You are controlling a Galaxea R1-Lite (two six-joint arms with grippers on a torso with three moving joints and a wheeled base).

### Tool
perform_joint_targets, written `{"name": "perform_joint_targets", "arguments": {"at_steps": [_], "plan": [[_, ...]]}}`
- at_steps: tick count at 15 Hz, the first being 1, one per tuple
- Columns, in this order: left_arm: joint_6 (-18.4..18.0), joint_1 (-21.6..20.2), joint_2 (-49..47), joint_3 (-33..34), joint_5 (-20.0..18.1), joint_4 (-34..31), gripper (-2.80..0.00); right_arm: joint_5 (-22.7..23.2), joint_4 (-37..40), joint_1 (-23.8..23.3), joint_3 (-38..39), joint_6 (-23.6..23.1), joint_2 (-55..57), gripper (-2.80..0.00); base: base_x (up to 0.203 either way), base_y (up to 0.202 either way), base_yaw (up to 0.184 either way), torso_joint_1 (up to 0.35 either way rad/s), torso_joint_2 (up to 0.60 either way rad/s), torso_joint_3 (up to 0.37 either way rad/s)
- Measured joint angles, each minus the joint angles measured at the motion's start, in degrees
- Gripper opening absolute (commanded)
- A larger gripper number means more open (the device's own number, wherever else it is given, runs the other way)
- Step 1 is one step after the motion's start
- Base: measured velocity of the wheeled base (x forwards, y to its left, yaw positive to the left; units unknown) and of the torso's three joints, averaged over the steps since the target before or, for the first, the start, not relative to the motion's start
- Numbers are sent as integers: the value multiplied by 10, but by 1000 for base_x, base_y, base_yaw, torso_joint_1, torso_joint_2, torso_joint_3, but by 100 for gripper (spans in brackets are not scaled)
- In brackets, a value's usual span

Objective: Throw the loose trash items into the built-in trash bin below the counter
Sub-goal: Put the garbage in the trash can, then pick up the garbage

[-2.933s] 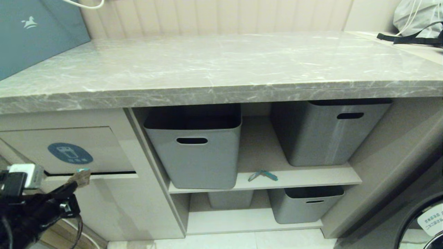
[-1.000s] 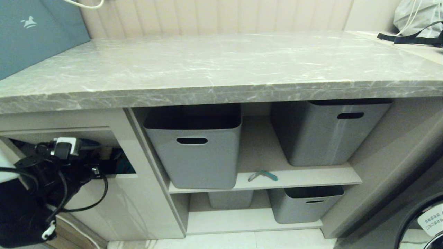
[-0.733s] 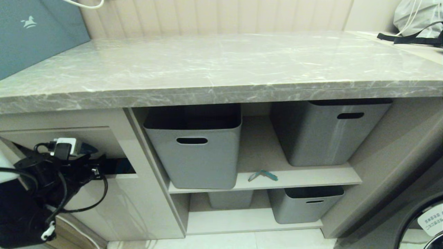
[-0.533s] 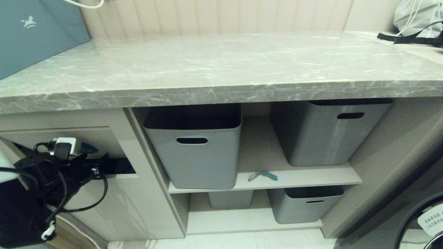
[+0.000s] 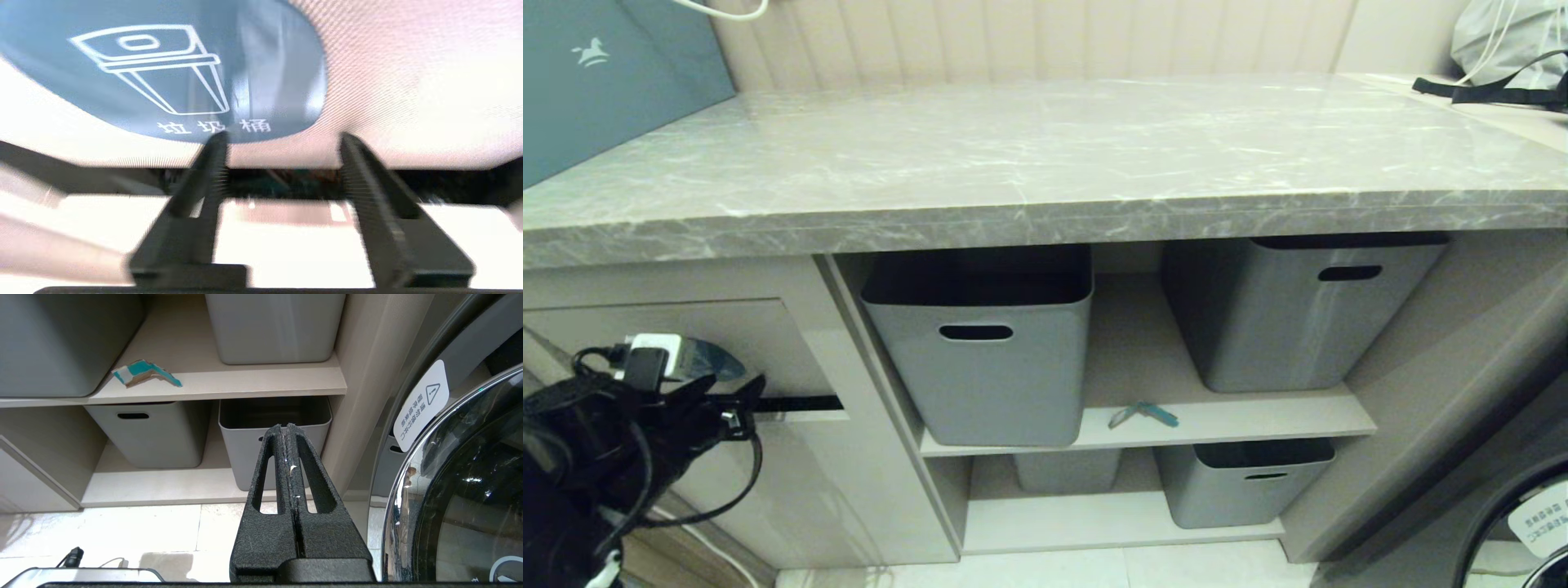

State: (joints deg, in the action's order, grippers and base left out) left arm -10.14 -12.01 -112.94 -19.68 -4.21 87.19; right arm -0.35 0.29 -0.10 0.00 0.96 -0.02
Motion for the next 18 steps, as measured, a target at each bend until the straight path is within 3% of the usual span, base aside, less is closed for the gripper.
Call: {"name": "perform_joint_targets", "arguments": {"at_steps": [5,8,10,15,18], "plan": [[1,4,93,91,-6,0,-280,0,0,0,0,0,0,-280,0,0,0,0,0,0],[0,29,169,163,-35,0,-280,0,0,0,0,0,0,-280,0,0,0,0,0,0],[-10,71,220,185,-52,-14,-280,0,0,0,0,0,0,-280,0,0,0,0,0,0],[-91,237,288,196,-60,-62,-280,0,0,0,0,0,0,-280,0,0,0,0,0,0],[-102,291,309,197,-60,-86,-280,0,0,0,0,0,0,-280,0,0,0,0,0,0]]}}
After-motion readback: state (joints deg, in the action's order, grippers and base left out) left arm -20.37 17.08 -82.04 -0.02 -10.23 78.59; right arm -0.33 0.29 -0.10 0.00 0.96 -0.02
